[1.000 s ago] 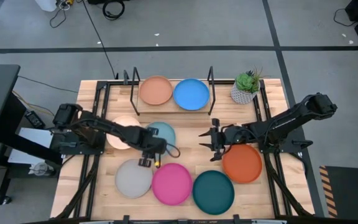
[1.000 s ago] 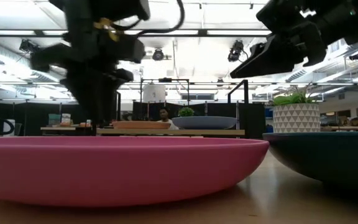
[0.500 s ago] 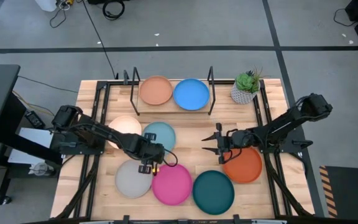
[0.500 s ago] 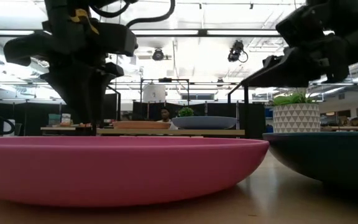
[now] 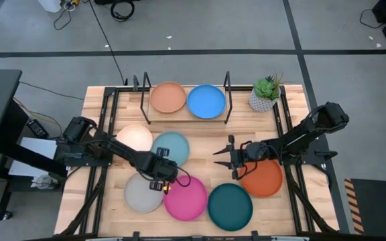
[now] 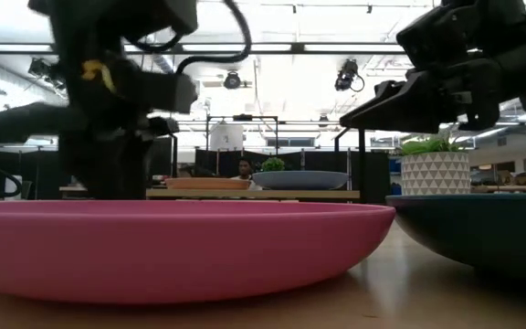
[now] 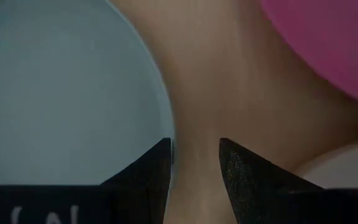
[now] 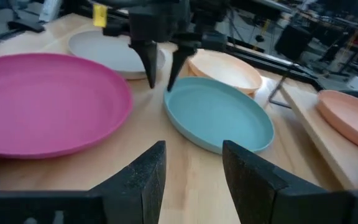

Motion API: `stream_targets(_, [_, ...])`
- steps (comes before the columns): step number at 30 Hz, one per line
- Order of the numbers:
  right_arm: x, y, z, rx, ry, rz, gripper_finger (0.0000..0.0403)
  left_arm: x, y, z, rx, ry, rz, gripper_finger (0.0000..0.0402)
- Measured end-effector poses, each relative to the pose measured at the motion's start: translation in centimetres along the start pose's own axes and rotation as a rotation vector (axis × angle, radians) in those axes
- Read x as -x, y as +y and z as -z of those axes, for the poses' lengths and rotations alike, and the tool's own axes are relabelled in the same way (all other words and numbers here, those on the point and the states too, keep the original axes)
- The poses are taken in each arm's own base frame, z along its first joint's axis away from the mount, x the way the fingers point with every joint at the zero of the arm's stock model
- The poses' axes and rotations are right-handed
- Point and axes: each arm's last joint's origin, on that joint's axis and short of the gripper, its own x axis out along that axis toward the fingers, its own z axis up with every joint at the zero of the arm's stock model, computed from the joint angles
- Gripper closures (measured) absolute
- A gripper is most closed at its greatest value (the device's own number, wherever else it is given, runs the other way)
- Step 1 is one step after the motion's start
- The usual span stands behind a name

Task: Place and stack plates onto a shelf
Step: Stack the light blue plate on top of the brown plate on the shelf

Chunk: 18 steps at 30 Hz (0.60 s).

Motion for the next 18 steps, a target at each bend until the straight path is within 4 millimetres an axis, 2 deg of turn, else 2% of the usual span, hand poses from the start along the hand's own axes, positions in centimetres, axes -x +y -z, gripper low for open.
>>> stream_targets(4, [0.1,0.3,-0.1,0.004,-0.007,-0.014,0.0239,-0.6,0.0,1.2,0.007,0.009,0.0,0.0258])
stream_targets(18, [0.1,0.3,-0.1,0.009,-0.009,-0.015,0.0239,-0.9,0.2,1.3,-0.012,-0.003,-0.008,0.0261])
